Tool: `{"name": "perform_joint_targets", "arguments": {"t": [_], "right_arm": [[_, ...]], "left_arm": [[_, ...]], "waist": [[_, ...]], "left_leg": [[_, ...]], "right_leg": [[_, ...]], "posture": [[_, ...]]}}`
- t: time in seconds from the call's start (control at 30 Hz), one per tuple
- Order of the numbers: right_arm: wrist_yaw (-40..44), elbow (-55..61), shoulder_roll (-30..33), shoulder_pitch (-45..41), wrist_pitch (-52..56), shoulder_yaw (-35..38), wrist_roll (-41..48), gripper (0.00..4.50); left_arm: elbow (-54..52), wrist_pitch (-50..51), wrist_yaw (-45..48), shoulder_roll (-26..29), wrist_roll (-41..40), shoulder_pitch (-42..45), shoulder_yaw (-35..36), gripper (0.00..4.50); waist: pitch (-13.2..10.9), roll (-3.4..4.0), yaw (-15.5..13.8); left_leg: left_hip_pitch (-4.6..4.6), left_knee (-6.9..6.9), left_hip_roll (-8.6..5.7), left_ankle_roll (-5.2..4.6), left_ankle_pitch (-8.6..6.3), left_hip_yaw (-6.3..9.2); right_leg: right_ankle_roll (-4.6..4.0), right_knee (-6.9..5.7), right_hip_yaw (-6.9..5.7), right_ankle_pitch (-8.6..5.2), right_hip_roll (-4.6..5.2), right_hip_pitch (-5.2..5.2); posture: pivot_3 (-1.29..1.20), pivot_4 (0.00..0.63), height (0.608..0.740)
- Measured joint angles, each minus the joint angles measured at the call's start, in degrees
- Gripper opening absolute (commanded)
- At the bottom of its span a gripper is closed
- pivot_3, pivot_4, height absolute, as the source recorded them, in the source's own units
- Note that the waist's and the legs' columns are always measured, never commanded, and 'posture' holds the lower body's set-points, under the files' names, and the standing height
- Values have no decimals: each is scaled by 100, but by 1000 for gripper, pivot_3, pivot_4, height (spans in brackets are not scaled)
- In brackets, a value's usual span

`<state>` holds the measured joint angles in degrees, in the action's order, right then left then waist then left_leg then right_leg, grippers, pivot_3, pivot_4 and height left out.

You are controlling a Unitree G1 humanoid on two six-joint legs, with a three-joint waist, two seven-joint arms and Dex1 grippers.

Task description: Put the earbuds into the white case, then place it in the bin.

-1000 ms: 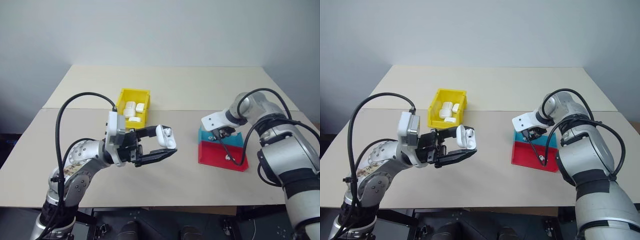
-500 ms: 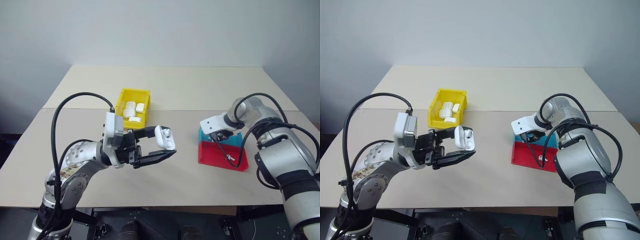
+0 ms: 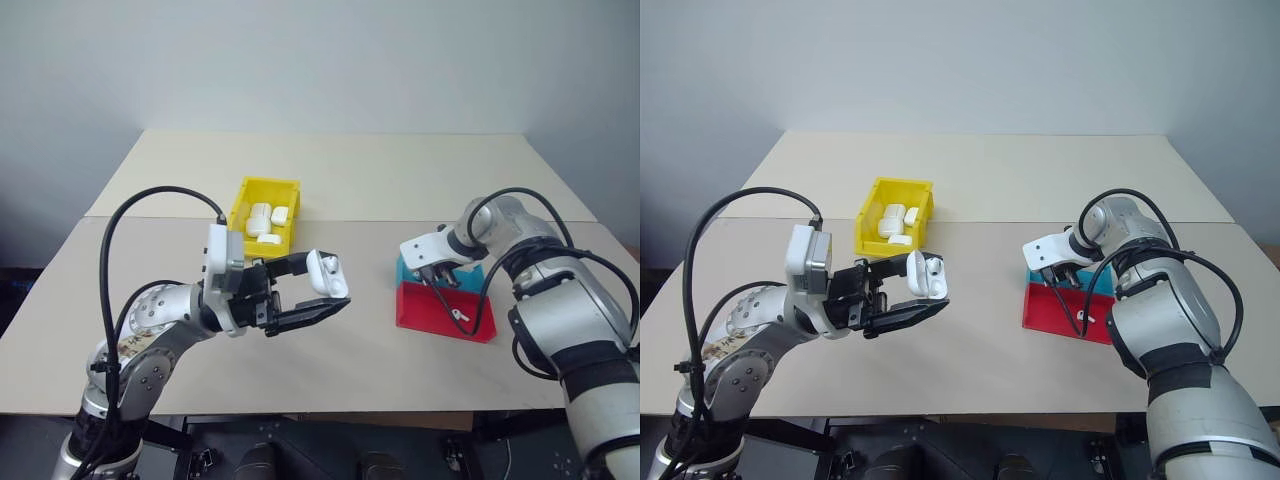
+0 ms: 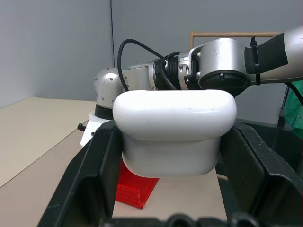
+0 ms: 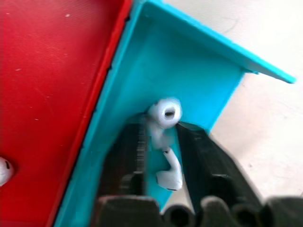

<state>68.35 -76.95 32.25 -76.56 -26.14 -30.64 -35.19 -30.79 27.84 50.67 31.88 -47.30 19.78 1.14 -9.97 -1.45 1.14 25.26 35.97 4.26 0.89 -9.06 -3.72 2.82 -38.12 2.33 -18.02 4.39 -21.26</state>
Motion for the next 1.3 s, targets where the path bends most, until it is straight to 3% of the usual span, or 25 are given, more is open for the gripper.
{"name": "perform_joint_targets", "arguments": {"t": [0.5, 0.67, 1.3], "right_arm": [[180, 9, 4, 14, 62, 58, 66, 66], [289, 21, 27, 15, 116, 59, 63, 1582], [69, 29, 4, 17, 278, 106, 69, 1582]], "left_arm": [[-13, -1, 9, 15, -1, -5, 3, 2805], [-11, -2, 29, 15, -1, 10, 2, 2805], [-7, -2, 57, 15, 0, 22, 2, 2805]], "waist": [[0, 0, 1], [0, 0, 0], [0, 0, 5]], "left_leg": [[-2, 0, 0, 0, 0, 1], [-2, 0, 0, 0, 0, 1], [-2, 2, 0, 1, 0, 1]], "right_leg": [[0, 0, -1, 0, 0, 3], [0, 1, -2, 0, 0, 4], [0, 0, -2, 0, -1, 4]], "posture": [[0, 150, 740], [0, 150, 740], [0, 150, 740]]}}
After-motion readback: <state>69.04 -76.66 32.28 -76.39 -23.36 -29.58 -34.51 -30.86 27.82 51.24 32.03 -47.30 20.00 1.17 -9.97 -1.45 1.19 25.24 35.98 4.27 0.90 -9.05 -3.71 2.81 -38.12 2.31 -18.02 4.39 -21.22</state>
